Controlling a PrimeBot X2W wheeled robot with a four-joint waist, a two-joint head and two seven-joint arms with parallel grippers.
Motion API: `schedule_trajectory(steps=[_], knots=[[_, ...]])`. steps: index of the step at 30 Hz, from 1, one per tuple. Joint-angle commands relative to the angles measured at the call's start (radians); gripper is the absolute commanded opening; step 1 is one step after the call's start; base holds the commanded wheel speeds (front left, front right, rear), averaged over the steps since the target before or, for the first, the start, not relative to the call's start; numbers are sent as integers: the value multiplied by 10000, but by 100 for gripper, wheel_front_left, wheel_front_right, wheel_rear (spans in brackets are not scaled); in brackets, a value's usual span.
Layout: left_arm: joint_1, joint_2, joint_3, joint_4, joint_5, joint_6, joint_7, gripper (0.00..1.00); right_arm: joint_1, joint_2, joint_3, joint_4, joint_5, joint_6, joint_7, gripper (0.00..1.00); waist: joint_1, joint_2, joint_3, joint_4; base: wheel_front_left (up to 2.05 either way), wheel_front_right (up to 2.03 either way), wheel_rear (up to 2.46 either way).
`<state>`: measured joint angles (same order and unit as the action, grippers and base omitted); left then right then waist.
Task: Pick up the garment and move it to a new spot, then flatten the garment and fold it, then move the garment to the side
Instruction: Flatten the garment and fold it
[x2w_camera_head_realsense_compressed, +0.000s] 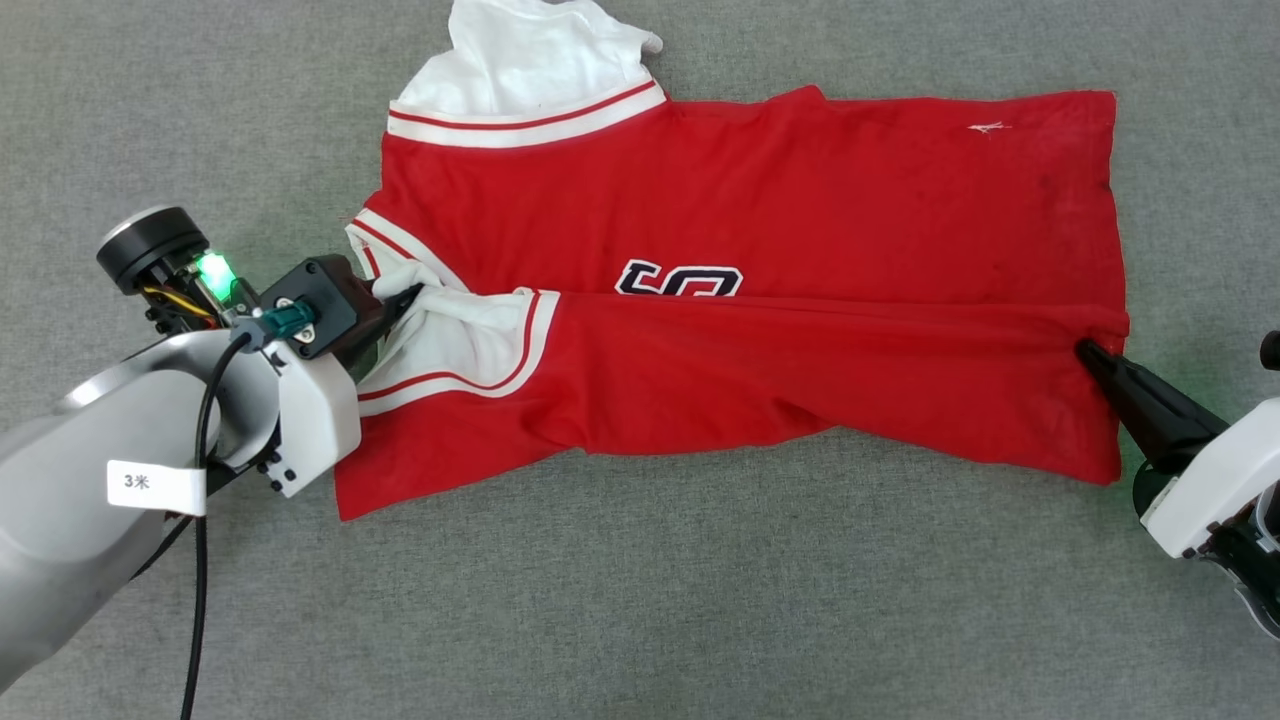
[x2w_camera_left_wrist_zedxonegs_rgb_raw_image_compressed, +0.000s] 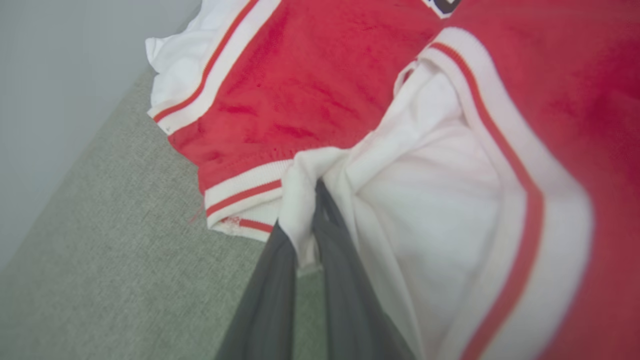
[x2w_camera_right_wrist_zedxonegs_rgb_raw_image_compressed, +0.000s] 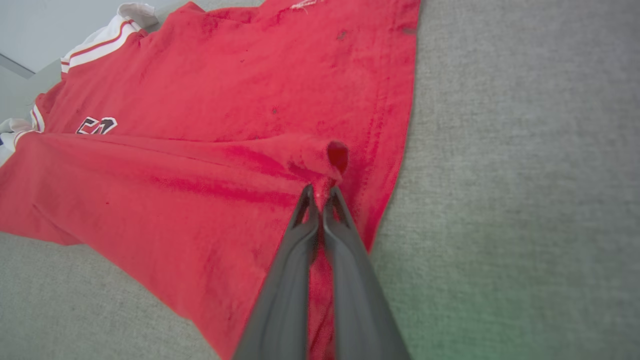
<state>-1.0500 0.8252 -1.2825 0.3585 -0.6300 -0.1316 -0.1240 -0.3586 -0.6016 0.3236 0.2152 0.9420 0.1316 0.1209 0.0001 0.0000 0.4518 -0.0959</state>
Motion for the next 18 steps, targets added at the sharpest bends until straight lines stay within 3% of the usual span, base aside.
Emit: schedule_trajectory(steps=[1,7,8,9,11,12,13,18], knots=[[79,-61,16,91,-24,21,-52,100,3,29,-63,22,-53,-20,32,0,-1,0,0,12,0,0,0],[29,-257,11,694,-259,21,-390,100,80,135,-140,7,-132,-18,167,1,-1,0,-81,93,0,0,0],[58,-295,11,778,-253,21,-451,100,86,165,-172,11,-131,-18,165,8,-1,0,-106,106,0,0,0],[81,-310,13,856,-300,21,-538,100,93,184,-213,31,-155,-18,162,25,-1,0,-134,120,0,0,0],[55,-307,16,1015,-368,21,-744,100,114,251,-298,37,-223,-17,147,44,-1,0,-208,159,0,0,0],[20,-307,16,1117,-434,21,-844,100,124,284,-380,44,-233,-17,101,62,-1,0,-253,185,0,0,0],[-16,-307,14,1194,-541,21,-951,100,160,304,-432,48,-283,-17,113,100,-1,0,-298,210,0,0,0],[203,-426,420,1518,-1081,72,-1354,100,483,350,-974,-5,-691,-17,-111,100,-1,0,-665,426,0,0,0]])
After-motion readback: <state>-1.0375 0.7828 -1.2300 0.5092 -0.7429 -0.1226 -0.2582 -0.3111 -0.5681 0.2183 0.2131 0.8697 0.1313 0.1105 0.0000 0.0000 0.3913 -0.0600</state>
